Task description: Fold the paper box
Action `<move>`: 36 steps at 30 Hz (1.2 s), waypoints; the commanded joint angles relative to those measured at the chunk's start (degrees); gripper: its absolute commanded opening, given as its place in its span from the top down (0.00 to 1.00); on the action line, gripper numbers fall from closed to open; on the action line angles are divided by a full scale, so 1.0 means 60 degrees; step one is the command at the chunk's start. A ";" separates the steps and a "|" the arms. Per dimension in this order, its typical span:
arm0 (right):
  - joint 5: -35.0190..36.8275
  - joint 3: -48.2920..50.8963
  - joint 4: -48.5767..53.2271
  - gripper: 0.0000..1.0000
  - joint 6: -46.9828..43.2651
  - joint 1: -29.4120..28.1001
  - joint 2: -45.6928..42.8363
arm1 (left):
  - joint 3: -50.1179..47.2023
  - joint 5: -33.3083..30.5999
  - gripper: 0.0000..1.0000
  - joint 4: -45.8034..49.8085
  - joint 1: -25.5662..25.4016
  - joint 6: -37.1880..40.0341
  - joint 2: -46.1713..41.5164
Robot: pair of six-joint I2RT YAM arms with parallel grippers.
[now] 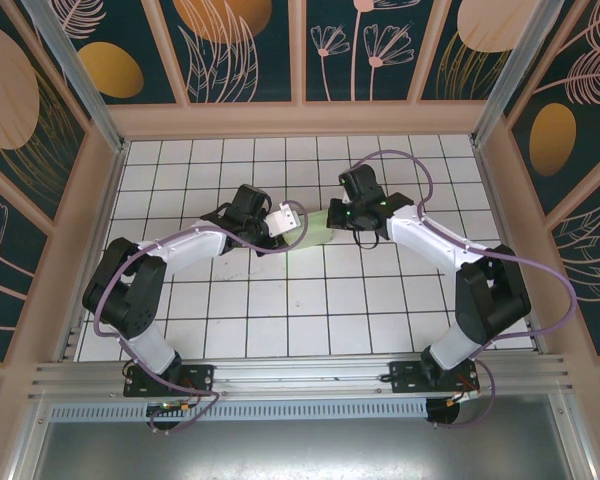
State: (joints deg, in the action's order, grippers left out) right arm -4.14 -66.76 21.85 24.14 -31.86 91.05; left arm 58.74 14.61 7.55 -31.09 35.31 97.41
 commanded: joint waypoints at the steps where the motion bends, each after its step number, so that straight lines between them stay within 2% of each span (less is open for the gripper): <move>1: 0.0770 0.0375 0.0723 1.00 -0.0973 0.0021 -0.0064 | -0.0107 -0.0634 0.63 0.0862 0.0143 0.0004 0.0421; 4: 0.1271 0.0304 0.0841 1.00 -0.1339 0.0034 -0.0036 | -0.0071 -0.0575 0.63 0.0935 0.0144 0.0004 0.0434; 9: 0.0946 0.0542 0.0464 1.00 -0.1659 -0.0001 -0.0003 | 0.0021 -0.0414 0.63 0.1023 0.0149 -0.0008 0.0476; 17: 0.1293 0.1110 -0.0163 1.00 -0.2454 -0.0170 -0.0091 | 0.0083 -0.0170 0.60 0.1187 0.0143 -0.0010 0.0530; 22: 0.1110 0.0921 -0.0079 1.00 -0.1974 -0.0171 0.0094 | 0.0200 0.0078 0.56 0.1244 0.0151 -0.0113 0.0496; 32: 0.0619 -0.0423 0.1325 1.00 -0.0631 0.0032 0.0236 | 0.0185 -0.0046 0.57 0.1210 0.0151 -0.0128 0.0333; 35: 0.0560 -0.0509 0.1512 1.00 -0.0524 0.0028 0.0250 | 0.0200 -0.0022 0.52 0.1190 0.0151 -0.0156 0.0265; 36: 0.0568 -0.0496 0.1505 1.00 -0.0515 0.0032 0.0275 | 0.0178 0.0010 0.46 0.1153 0.0150 -0.0157 0.0200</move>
State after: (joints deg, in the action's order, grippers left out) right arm -1.74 -68.10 27.07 18.46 -32.69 92.20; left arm 60.12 15.68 10.09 -30.85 34.94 98.32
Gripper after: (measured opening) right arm 0.047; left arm 0.513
